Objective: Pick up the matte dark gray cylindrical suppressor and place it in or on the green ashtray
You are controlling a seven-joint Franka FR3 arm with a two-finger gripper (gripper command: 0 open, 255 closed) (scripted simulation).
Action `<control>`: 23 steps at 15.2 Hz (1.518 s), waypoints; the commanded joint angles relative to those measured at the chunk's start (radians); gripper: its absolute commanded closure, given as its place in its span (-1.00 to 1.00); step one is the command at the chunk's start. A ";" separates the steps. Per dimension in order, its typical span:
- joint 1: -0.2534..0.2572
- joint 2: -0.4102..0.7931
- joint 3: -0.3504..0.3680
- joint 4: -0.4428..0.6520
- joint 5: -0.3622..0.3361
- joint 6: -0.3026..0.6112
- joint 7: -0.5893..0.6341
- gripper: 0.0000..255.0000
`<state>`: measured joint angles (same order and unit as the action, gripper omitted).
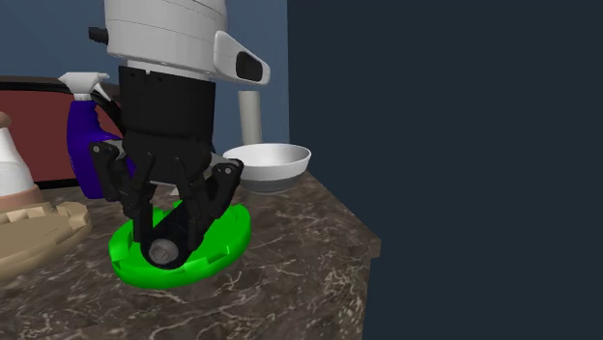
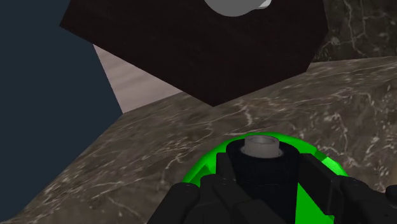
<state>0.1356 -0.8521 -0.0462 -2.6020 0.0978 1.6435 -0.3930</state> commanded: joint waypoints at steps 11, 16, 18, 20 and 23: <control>-0.003 0.000 -0.001 -0.008 -0.001 0.009 -0.004 -1.00; -0.005 0.023 -0.010 0.105 -0.008 -0.082 -0.004 -1.00; -0.005 0.031 -0.013 0.136 -0.010 -0.105 -0.004 -1.00; -0.005 0.031 -0.013 0.136 -0.010 -0.105 -0.004 -1.00; -0.005 0.031 -0.013 0.136 -0.010 -0.105 -0.004 -1.00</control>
<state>0.1302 -0.8211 -0.0588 -2.4669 0.0878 1.5392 -0.3969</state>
